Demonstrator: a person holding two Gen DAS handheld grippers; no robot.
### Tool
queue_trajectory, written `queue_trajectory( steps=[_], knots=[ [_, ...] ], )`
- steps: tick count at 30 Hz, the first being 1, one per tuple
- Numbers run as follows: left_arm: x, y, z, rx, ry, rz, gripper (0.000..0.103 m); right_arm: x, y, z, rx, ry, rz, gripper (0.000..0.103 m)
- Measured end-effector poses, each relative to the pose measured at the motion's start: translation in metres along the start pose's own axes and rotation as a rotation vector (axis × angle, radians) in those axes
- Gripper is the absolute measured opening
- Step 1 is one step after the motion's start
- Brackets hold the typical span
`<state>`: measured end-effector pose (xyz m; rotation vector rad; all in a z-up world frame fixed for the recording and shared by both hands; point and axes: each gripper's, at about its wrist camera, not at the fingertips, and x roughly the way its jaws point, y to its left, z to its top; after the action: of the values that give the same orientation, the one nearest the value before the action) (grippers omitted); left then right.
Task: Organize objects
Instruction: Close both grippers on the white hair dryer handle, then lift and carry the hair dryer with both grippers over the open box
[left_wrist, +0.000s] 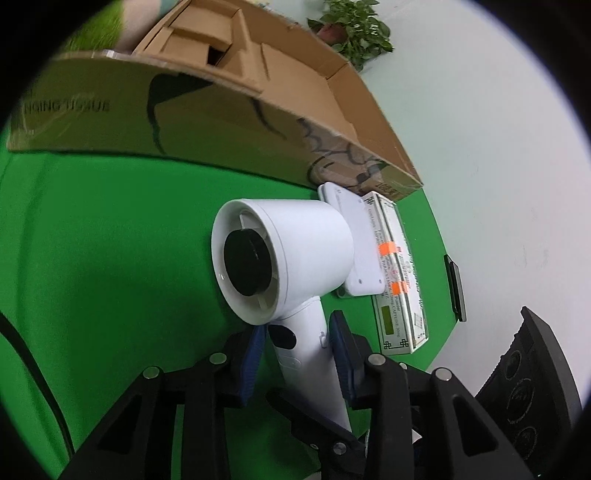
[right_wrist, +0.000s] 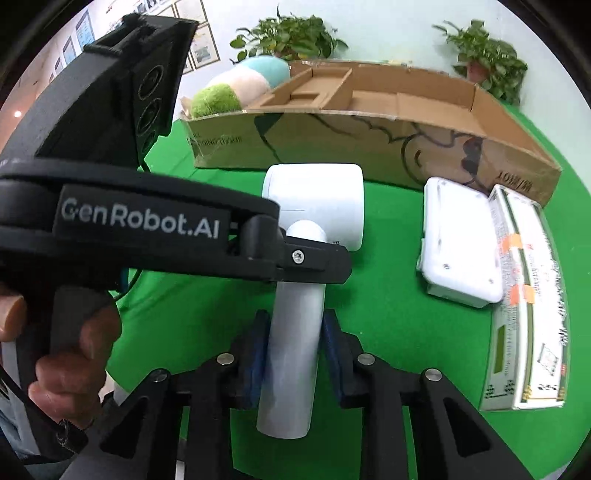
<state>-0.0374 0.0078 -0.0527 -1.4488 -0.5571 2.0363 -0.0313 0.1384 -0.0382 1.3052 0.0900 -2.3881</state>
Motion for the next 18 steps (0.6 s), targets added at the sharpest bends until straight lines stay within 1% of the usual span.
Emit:
queue_trajectory(
  steps=[6, 7, 8, 9, 10, 11, 13, 16, 18],
  knots=[
    [-0.024, -0.027, 0.007, 0.072, -0.056, 0.026, 0.034, -0.025, 0.000, 0.005, -0.001, -0.084, -0.002, 0.026],
    [-0.028, -0.033, 0.009, 0.090, -0.069, 0.035, 0.034, -0.032, 0.000, 0.012, 0.007, -0.112, -0.002, 0.026],
    [-0.031, -0.037, 0.011, 0.104, -0.081, 0.041, 0.034, -0.032, 0.000, 0.012, 0.007, -0.112, -0.002, 0.025],
    [-0.034, -0.042, 0.012, 0.117, -0.091, 0.046, 0.034, -0.042, -0.004, 0.006, 0.008, -0.124, -0.003, 0.025],
    [-0.037, -0.047, 0.015, 0.132, -0.103, 0.048, 0.034, -0.047, -0.004, 0.008, 0.010, -0.139, -0.005, 0.025],
    [-0.046, -0.049, 0.018, 0.144, -0.112, 0.047, 0.033, -0.061, -0.006, -0.002, 0.012, -0.153, -0.008, 0.025],
    [-0.052, -0.055, 0.023, 0.164, -0.122, 0.046, 0.033, -0.074, -0.008, 0.006, 0.015, -0.189, -0.021, 0.025],
    [-0.063, -0.069, 0.031, 0.207, -0.137, 0.045, 0.033, -0.083, -0.010, 0.012, 0.017, -0.215, -0.032, 0.025],
    [-0.065, -0.079, 0.035, 0.228, -0.145, 0.043, 0.033, -0.091, -0.016, 0.024, 0.023, -0.243, -0.043, 0.025]
  ],
)
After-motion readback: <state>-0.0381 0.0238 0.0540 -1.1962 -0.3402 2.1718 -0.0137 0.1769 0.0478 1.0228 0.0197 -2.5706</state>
